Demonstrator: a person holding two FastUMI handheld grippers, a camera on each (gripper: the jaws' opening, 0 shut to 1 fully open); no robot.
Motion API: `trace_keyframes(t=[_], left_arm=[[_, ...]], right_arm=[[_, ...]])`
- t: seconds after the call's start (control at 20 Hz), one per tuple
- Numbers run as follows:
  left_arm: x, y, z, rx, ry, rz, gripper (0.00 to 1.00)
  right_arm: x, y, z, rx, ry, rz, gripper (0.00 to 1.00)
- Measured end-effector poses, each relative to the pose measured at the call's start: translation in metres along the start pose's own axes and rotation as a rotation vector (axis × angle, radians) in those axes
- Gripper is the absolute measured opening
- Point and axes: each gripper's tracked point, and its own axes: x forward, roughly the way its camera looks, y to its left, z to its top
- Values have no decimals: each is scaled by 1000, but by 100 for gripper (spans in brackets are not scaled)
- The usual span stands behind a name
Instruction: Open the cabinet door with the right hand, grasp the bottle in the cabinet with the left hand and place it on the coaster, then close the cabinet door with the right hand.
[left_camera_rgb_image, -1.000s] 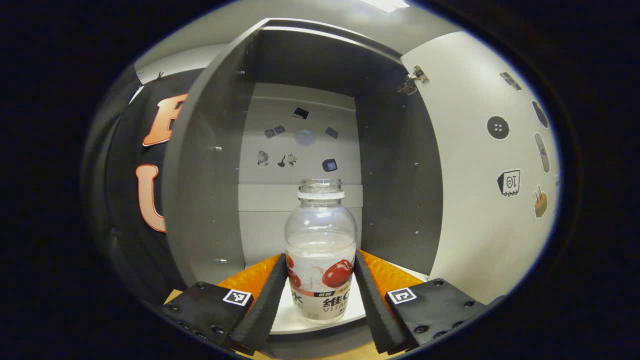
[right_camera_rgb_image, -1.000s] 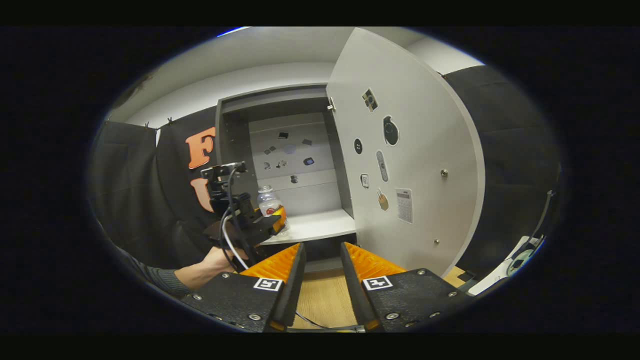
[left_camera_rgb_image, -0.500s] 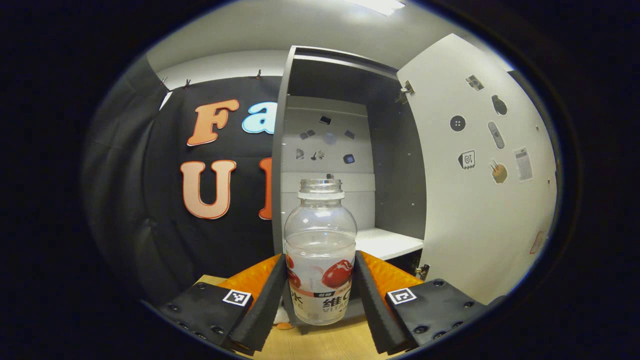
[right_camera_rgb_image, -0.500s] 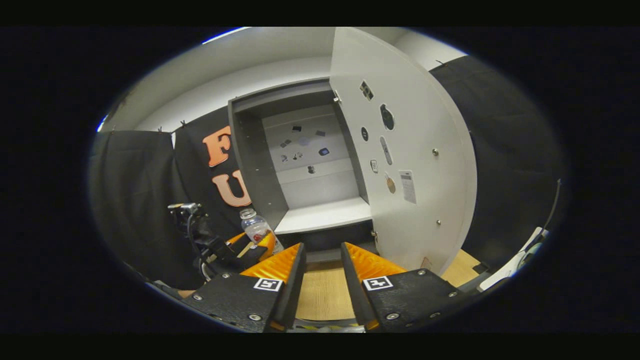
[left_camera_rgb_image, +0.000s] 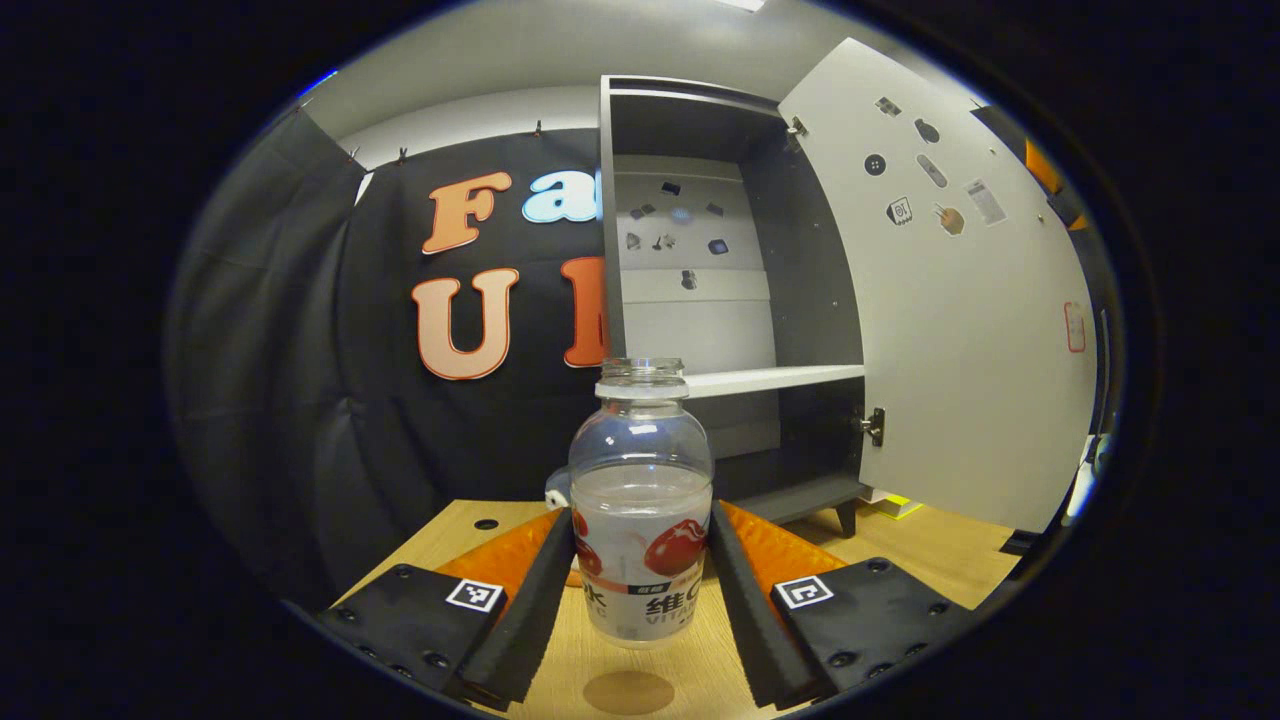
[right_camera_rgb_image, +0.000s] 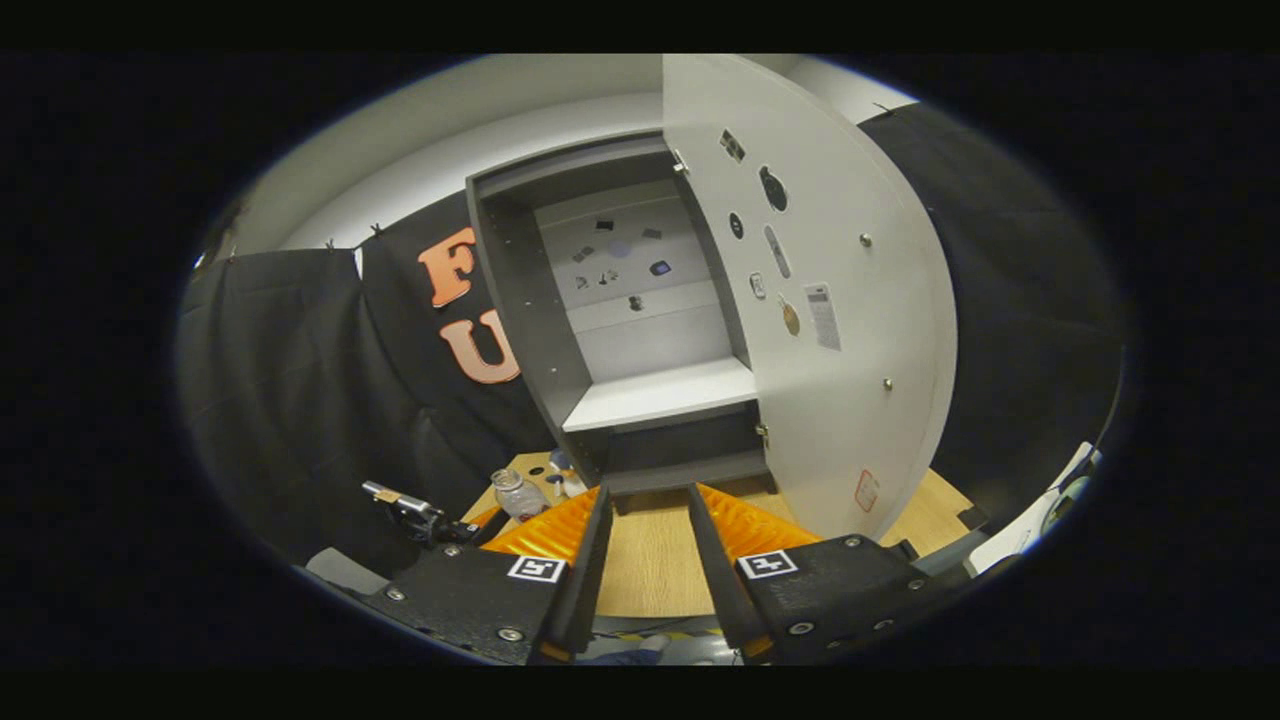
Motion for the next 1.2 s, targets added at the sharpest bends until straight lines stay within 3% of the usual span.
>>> trace_keyframes(t=[0.65,0.9,1.2], left_arm=[[-14,6,-121,-41,146,47,84],[-17,13,-143,-47,180,68,84],[-16,11,-140,-53,162,58,84]], right_arm=[[30,-3,-58,26,161,2,49],[34,-7,-73,25,207,-2,49],[35,-6,-75,62,219,9,48]])
